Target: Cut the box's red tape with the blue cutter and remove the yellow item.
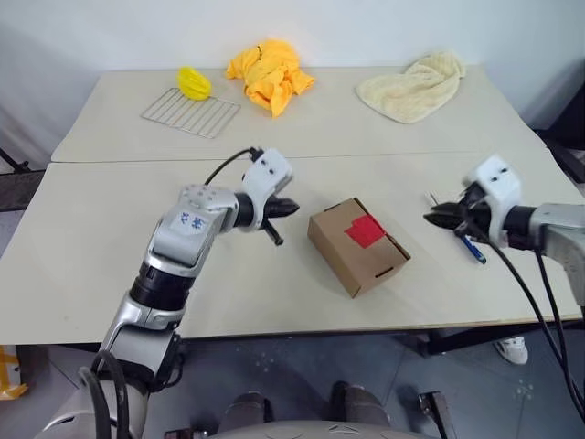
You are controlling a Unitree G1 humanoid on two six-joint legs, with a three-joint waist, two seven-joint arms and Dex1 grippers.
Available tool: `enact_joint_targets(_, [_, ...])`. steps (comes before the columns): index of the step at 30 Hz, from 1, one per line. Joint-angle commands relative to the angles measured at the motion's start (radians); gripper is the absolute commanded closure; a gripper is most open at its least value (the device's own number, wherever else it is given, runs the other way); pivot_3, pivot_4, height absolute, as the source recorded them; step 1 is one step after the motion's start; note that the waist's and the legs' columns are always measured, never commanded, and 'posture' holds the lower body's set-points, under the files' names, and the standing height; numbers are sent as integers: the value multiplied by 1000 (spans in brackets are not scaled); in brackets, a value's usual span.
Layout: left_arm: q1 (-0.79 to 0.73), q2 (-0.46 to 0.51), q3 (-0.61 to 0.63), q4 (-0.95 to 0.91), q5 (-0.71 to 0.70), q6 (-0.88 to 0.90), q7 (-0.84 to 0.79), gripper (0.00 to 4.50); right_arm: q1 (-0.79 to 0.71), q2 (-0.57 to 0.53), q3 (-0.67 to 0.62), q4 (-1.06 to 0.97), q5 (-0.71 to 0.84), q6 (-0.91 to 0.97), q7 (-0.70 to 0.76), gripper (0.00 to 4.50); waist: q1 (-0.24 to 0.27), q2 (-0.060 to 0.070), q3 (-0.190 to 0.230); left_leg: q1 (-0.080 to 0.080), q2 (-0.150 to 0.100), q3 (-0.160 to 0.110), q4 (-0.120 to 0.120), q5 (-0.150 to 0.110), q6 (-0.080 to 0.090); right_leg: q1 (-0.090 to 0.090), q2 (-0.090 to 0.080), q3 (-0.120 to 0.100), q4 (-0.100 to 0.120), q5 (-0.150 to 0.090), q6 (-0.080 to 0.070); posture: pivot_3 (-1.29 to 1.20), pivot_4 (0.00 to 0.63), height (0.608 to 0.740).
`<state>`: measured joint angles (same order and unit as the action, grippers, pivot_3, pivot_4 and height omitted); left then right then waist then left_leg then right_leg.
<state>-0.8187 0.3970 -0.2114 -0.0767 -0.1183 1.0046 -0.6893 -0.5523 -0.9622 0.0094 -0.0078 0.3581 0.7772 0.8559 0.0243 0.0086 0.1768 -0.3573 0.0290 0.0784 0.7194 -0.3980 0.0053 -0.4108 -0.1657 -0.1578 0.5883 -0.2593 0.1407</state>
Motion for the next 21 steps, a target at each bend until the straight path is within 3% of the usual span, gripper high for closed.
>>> enact_joint_targets(1, [31,7,-31,-99,-37,74,-6,4500,-49,8,58,50,-58,-64,47,4480,-1,0,0,0,0,0,0,0,0,0,0,0,0,0,0,0,150,740])
enact_joint_targets(11, [67,-96,-50,-139,-102,169,60,4500,-97,55,130,56,-94,-57,111,4480,1,0,0,0,0,0,1,0,0,0,0,0,0,0,0,0,150,740])
enact_joint_targets(21, [-20,-212,-75,83,-85,-3,100,4500,-49,64,139,-73,-86,52,113,4480,1,0,0,-1,0,0,1,0,0,0,0,0,1,0,0,0,150,740])
